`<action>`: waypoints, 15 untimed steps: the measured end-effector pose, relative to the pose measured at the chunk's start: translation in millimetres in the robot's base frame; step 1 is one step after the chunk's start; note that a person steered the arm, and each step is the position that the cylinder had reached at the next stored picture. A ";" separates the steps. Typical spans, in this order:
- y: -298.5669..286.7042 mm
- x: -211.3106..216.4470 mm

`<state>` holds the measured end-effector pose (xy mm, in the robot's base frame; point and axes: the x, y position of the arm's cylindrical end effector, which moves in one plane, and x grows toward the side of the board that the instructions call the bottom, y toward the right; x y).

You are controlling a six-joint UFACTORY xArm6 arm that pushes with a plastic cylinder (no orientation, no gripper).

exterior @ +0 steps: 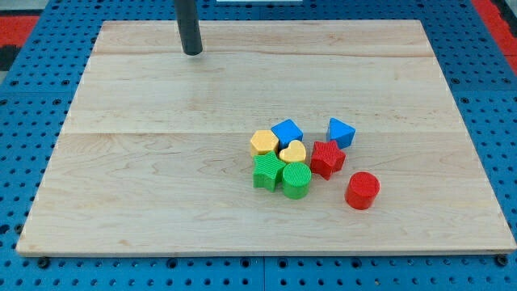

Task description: Place green star at center top of board

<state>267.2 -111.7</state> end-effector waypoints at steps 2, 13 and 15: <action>1.1 10.3; 338.1 311.1; 281.9 294.5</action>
<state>561.6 170.2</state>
